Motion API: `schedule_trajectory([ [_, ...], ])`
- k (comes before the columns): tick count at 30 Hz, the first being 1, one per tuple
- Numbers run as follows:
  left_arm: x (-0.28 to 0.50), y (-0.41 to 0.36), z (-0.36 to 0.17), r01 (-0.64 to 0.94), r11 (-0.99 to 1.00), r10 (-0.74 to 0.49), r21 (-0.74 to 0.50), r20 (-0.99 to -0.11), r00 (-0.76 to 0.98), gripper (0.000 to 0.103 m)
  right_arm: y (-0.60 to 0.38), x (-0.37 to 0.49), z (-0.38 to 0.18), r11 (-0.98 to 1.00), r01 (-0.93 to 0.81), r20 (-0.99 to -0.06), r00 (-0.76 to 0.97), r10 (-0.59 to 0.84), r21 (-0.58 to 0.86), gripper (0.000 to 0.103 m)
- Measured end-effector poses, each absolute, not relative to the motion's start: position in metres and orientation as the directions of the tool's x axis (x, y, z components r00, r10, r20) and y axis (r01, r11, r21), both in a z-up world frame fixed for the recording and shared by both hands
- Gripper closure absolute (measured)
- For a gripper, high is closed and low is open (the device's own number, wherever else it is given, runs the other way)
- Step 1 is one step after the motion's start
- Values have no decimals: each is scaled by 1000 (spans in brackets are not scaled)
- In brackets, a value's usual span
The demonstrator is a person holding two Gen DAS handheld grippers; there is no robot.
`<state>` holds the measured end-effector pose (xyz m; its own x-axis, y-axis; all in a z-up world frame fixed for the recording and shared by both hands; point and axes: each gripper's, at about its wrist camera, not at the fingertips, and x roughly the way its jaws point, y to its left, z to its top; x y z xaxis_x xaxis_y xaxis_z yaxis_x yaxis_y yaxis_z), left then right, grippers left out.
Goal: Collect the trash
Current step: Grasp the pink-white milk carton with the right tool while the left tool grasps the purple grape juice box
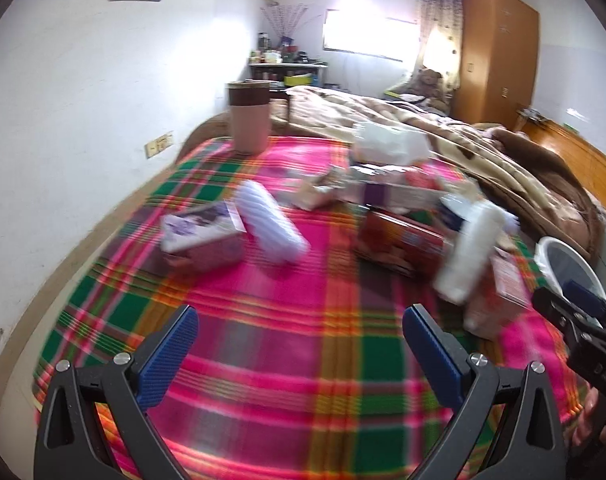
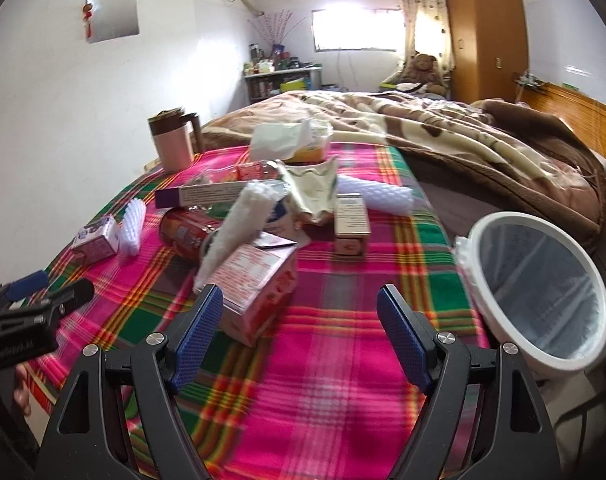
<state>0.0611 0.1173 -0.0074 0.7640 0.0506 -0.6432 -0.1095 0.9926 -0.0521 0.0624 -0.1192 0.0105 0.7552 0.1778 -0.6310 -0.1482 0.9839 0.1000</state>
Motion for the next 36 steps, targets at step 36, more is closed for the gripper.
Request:
schedule_trajectory([
  [36, 150, 187, -36, 92, 993, -2, 73, -769, 640, 15, -104, 99, -10, 998, -62, -725, 685, 66, 32, 38],
])
